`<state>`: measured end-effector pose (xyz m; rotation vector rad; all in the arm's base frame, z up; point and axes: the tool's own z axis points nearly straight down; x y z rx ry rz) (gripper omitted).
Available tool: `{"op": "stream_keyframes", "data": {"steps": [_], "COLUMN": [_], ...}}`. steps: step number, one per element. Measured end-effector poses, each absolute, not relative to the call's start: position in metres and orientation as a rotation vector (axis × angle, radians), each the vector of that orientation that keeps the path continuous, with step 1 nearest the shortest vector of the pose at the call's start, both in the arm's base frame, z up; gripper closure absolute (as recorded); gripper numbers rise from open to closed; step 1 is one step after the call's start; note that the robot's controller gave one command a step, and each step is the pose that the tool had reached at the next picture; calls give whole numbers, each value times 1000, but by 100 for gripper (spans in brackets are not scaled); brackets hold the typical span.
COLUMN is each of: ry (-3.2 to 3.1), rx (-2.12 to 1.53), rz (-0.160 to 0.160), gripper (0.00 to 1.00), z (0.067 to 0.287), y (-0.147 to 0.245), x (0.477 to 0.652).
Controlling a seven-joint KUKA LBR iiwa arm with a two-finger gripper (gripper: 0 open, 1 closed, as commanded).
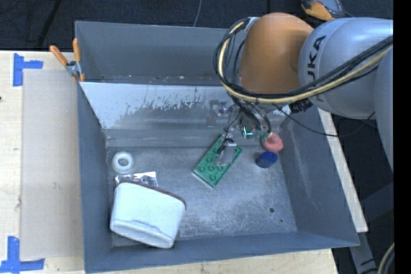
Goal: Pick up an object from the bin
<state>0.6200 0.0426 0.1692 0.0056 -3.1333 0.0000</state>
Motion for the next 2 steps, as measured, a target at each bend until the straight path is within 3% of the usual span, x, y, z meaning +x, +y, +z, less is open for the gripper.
{"op": "stream_keyframes", "data": {"steps": [1, 2], "ry": [-3119, -3133], "rx": [332, 330], "rz": [-1, -2], "gripper": [0, 100], "z": [67, 76], "y": [6, 7], "x": [610, 615]}}
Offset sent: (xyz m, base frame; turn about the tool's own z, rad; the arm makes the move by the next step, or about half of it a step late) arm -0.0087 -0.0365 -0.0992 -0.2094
